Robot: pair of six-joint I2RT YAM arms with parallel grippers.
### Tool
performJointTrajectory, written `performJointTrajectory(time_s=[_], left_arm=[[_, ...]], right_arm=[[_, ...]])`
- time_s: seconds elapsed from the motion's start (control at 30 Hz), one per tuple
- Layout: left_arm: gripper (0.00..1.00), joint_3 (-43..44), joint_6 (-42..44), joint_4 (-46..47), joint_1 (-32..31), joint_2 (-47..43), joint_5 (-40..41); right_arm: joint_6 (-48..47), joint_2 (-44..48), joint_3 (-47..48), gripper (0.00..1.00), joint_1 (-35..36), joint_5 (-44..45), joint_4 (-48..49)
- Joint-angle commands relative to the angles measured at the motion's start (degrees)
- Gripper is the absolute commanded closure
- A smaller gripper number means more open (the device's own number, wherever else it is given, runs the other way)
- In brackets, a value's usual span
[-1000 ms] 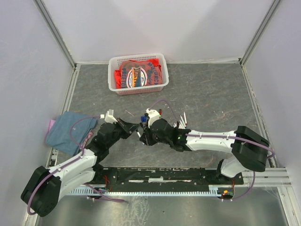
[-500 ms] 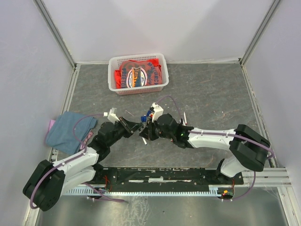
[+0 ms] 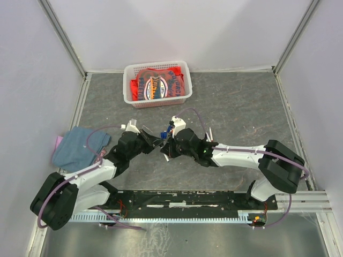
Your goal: Open the pen caps
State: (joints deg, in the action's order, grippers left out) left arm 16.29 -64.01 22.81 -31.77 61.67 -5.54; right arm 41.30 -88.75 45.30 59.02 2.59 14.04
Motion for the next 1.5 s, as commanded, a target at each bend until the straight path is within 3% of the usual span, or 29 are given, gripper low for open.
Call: performJointTrajectory(time_s=[0.0, 0.17, 0.43, 0.9, 1.1, 1.33, 1.47], left_arm=[[0.97, 6.08, -1.96, -4.86, 0.52, 1.7, 11.28], [0.97, 10.19, -1.72, -4.79, 0.33, 6.96, 13.11], [0.97, 9.93, -2.28, -0.71, 0.39, 10.86, 14.88], [0.97, 0.76, -9.14, 34.17, 2.11, 21.35, 3.8], [0.97, -0.8, -11.39, 43.81, 2.87, 26.21, 1.38], [0.97, -1.22, -11.39, 45.45, 3.53, 27.09, 0.88], [0.97, -1.12, -10.2, 39.15, 3.75, 24.04, 2.48]], right_arm=[[-6.95, -1.25, 2.57, 0.99, 1.6, 11.29, -11.78], [-8.24, -2.05, 1.64, 0.99, 2.73, 16.21, -13.22], [-7.18, -1.61, -2.04, 0.99, 2.85, 16.41, -9.43], [2.41, 2.06, -16.1, 0.99, -4.25, -5.73, 20.18], [5.43, 1.11, -18.93, 0.99, -6.51, -11.0, 28.22], [6.47, 0.23, -20.3, 0.99, -7.58, -12.62, 30.86], [2.35, 2.25, -18.18, 0.99, -7.15, -8.26, 20.82]])
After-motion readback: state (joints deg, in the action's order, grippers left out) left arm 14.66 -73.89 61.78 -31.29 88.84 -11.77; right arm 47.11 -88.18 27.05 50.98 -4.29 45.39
